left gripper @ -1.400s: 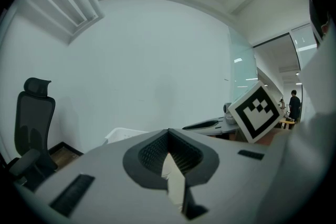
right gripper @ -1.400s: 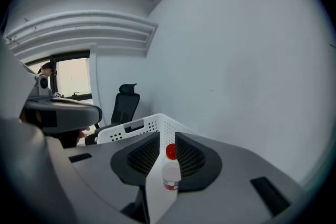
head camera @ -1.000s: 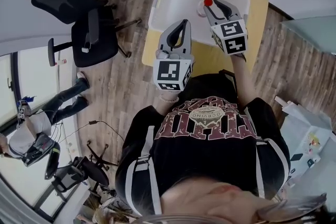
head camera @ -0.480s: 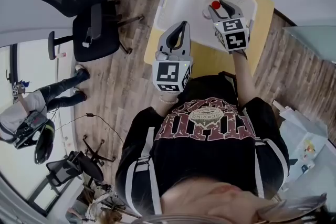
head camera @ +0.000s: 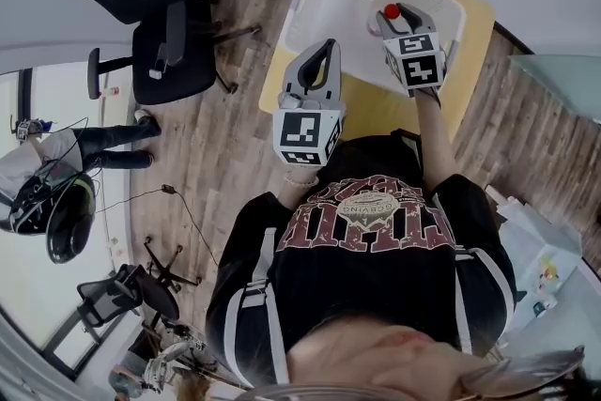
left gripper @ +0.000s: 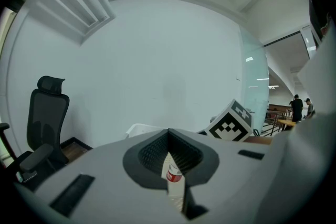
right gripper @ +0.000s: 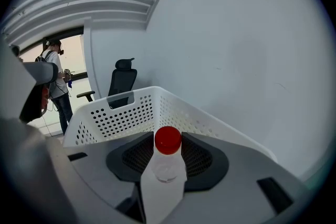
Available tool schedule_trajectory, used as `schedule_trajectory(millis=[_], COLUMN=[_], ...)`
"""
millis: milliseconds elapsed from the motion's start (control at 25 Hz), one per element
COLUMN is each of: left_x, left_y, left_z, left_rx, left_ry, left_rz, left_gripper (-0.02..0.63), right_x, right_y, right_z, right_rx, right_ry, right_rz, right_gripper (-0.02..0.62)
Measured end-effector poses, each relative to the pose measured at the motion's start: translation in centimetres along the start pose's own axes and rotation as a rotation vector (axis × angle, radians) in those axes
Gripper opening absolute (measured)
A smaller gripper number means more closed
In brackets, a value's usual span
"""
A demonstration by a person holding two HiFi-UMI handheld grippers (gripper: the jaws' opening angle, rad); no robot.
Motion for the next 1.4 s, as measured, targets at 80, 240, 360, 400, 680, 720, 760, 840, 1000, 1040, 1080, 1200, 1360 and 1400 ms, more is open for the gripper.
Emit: schedule_trajectory(millis=[80, 240, 360, 400, 680, 720, 760, 840, 1000, 1040, 1080, 1200, 1360, 1400], left_x=[0.0, 0.1, 0.1, 0.0, 0.1, 0.0, 0.1, 0.1, 0.2, 0.2, 0.2, 0.3, 0.4, 0.4], left_y=[0.0, -0.1, -0.2, -0.2, -0.1, -0.1, -0.1, -0.2, -0.4, -0.3, -0.4, -0.6, -1.1, -1.3], left_z=[0.1, 0.3, 0.4, 0.4, 0.5, 0.5, 0.4, 0.4, 0.5, 0.5, 0.5, 0.5, 0.5, 0.5], left_rx=[0.003, 0.010, 0.011, 0.010, 0.008, 0.008, 0.008, 0.007, 0.001, -0.001, -0.003, -0.012, -0.020, -0.022], left_ry=[0.001, 0.001, 0.003, 0.003, 0.000, 0.000, 0.000, -0.002, -0.003, -0.003, -0.003, -0.009, -0.012, -0.013], left_rz=[0.001, 0.000, -0.001, -0.001, -0.003, -0.002, -0.002, -0.005, -0.005, -0.005, -0.005, -0.012, -0.016, -0.018], left_gripper=[0.046, 0.046, 0.046, 0.046, 0.046, 0.046, 0.046, 0.046, 0.046, 0.046, 0.046, 0.046, 0.046, 0.046], right_x=[-0.2, -0.3, -0.3, -0.3, -0.4, -0.4, -0.4, -0.3, 0.0, 0.2, 0.3, 0.6, 1.1, 1.1], right_y=[-0.1, -0.2, -0.2, -0.2, 0.1, 0.1, 0.0, -0.1, -0.3, -0.3, -0.3, -0.4, -0.6, -0.7], right_z=[-0.1, -0.1, 0.0, 0.0, 0.1, 0.1, 0.2, 0.5, 1.2, 1.3, 1.4, 2.1, 3.2, 3.5], right_rx=[-0.004, -0.005, -0.004, -0.005, -0.003, -0.003, -0.003, -0.002, 0.007, 0.009, 0.011, 0.012, 0.013, 0.013], right_ry=[0.005, 0.001, -0.001, -0.002, -0.012, -0.016, -0.021, -0.033, -0.052, -0.057, -0.062, -0.079, -0.100, -0.104], right_rz=[0.002, -0.013, -0.019, -0.021, -0.012, -0.012, -0.013, -0.018, -0.036, -0.041, -0.046, -0.056, -0.060, -0.061], right_gripper=[0.155, 0.155, 0.155, 0.155, 0.155, 0.155, 0.155, 0.155, 0.155, 0.155, 0.155, 0.155, 0.155, 0.155])
Point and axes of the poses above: the fingertips, and each gripper's own axes: z backward along the fingers, y to its left, x out of its top, the point moved 7 cm from there along z, backward along the fingers, and after that the axes turned 13 degrees about -x, right-handed, at the moved point
